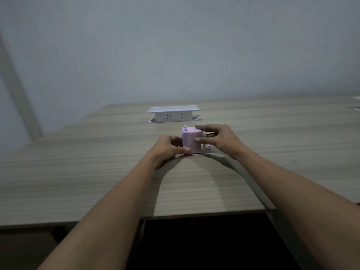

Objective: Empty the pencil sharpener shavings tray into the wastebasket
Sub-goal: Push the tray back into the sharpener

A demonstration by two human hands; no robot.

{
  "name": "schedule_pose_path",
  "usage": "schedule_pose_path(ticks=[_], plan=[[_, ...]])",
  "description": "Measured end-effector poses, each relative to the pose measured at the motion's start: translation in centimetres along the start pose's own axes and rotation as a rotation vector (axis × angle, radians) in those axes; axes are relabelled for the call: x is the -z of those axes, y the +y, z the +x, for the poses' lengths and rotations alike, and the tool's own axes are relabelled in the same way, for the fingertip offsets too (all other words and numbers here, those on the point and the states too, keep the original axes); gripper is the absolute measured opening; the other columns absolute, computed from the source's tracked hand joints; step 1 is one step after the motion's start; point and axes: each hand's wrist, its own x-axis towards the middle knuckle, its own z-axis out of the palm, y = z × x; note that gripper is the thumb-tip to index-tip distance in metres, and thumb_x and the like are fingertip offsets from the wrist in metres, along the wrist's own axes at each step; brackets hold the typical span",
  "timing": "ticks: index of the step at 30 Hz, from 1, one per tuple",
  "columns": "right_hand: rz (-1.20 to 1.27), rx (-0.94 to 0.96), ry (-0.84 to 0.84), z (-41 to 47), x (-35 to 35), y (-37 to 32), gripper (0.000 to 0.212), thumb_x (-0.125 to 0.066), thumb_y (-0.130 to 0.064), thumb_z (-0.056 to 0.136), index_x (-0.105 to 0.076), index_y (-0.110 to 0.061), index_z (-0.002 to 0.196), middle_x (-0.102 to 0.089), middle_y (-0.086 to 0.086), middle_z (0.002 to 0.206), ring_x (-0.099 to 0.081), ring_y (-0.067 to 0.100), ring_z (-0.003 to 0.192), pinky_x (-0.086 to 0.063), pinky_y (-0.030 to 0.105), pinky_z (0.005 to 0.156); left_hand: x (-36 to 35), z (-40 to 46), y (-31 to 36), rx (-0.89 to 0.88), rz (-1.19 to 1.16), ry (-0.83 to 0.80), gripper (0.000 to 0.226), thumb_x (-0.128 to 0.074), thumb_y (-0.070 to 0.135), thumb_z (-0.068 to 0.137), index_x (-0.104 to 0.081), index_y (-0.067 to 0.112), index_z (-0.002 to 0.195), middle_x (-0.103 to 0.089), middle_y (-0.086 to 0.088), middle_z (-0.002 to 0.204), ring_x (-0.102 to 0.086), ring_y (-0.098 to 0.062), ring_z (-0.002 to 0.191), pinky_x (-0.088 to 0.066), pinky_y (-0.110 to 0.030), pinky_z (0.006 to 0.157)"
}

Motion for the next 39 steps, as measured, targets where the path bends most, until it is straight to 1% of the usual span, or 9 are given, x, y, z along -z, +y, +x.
schedule_pose_path(ticks=[4,7,10,18,22,29,34,37,39], plan=[[0.048,-0.023,0.002,-0.1,-0.2,0.6,0.059,-0.085,-0.006,0.076,-0.066,-0.017,0.131,-0.072,0.008,0.123,-0.071,0.023,0.110,-0.062,0.047,0.087,0.2,0.1,-0.1,0.003,-0.023,-0.002,0.047,-0.085,0.013,0.077,-0.071,0.007,0.122,-0.079,-0.005,0.104,-0.074,-0.013,0.087,-0.056,-0.021,0.076],[0.061,-0.026,0.017,-0.2,-0.1,1.2,0.073,-0.088,-0.012,0.074,-0.058,-0.021,0.139,-0.072,0.008,0.118,-0.071,0.018,0.107,-0.063,0.036,0.083,0.3,0.4,-0.3,0.006,-0.031,-0.009,0.048,-0.085,0.014,0.076,-0.072,0.010,0.122,-0.080,-0.002,0.104,-0.075,-0.010,0.085,-0.057,-0.018,0.071],[0.103,-0.037,0.009,0.5,0.0,1.7,0.062,-0.088,-0.011,0.072,-0.065,-0.019,0.129,-0.076,0.004,0.109,-0.073,0.019,0.101,-0.062,0.027,0.077,0.8,1.3,-0.5,0.004,-0.060,-0.005,0.048,-0.086,0.012,0.075,-0.072,0.012,0.121,-0.081,0.002,0.094,-0.076,-0.008,0.079,-0.057,-0.017,0.066],[0.131,-0.040,0.000,5.6,0.4,3.1,0.043,-0.085,-0.006,0.076,-0.073,-0.008,0.118,-0.078,0.006,0.103,-0.070,0.009,0.083,-0.057,0.027,0.074,2.4,7.0,-0.5,-0.038,0.000,-0.013,0.038,-0.085,0.011,0.077,-0.074,0.011,0.114,-0.080,-0.002,0.098,-0.075,-0.005,0.078,-0.057,-0.014,0.067],[0.152,-0.052,0.036,9.1,1.2,4.6,0.043,-0.084,-0.007,0.077,-0.072,-0.004,0.118,-0.076,0.006,0.098,-0.066,0.003,0.069,-0.052,0.018,0.064,2.8,11.2,-0.5,-0.053,0.025,-0.018,0.042,-0.083,0.011,0.079,-0.073,0.006,0.120,-0.079,-0.008,0.108,-0.073,-0.013,0.089,-0.058,-0.023,0.085],[0.155,-0.073,0.119,15.6,3.4,8.1,0.042,-0.082,-0.006,0.078,-0.072,-0.004,0.119,-0.078,0.009,0.106,-0.072,0.004,0.081,-0.056,0.016,0.066,2.2,20.4,-1.1,-0.029,-0.001,-0.024,0.050,-0.082,0.009,0.079,-0.069,0.004,0.127,-0.077,-0.009,0.113,-0.074,-0.019,0.099,-0.059,-0.020,0.077],[0.204,-0.100,0.144,19.8,3.7,10.3,0.032,-0.082,-0.005,0.077,-0.070,-0.021,0.102,-0.077,0.000,0.099,-0.075,0.000,0.082,-0.056,0.014,0.065,2.6,25.4,-2.0,0.019,-0.008,-0.047,0.047,-0.082,0.015,0.080,-0.069,0.012,0.125,-0.078,0.004,0.100,-0.073,-0.011,0.091,-0.057,-0.023,0.075],[0.227,-0.126,0.151,21.6,3.5,11.7,0.038,-0.082,-0.002,0.077,-0.069,-0.009,0.112,-0.075,0.011,0.106,-0.075,0.004,0.082,-0.057,0.016,0.066,3.1,27.6,-3.3,0.037,-0.045,-0.047,0.042,-0.083,0.011,0.079,-0.072,0.008,0.119,-0.081,0.003,0.093,-0.077,-0.009,0.084,-0.059,-0.019,0.068],[0.231,-0.138,0.146,22.4,3.2,12.4,0.043,-0.080,0.001,0.078,-0.066,-0.001,0.118,-0.074,0.019,0.112,-0.073,0.013,0.086,-0.060,0.021,0.069,3.1,28.6,-4.1,0.042,-0.062,-0.030,0.045,-0.084,0.009,0.077,-0.072,0.003,0.120,-0.081,-0.004,0.100,-0.077,-0.019,0.095,-0.061,-0.028,0.081]])
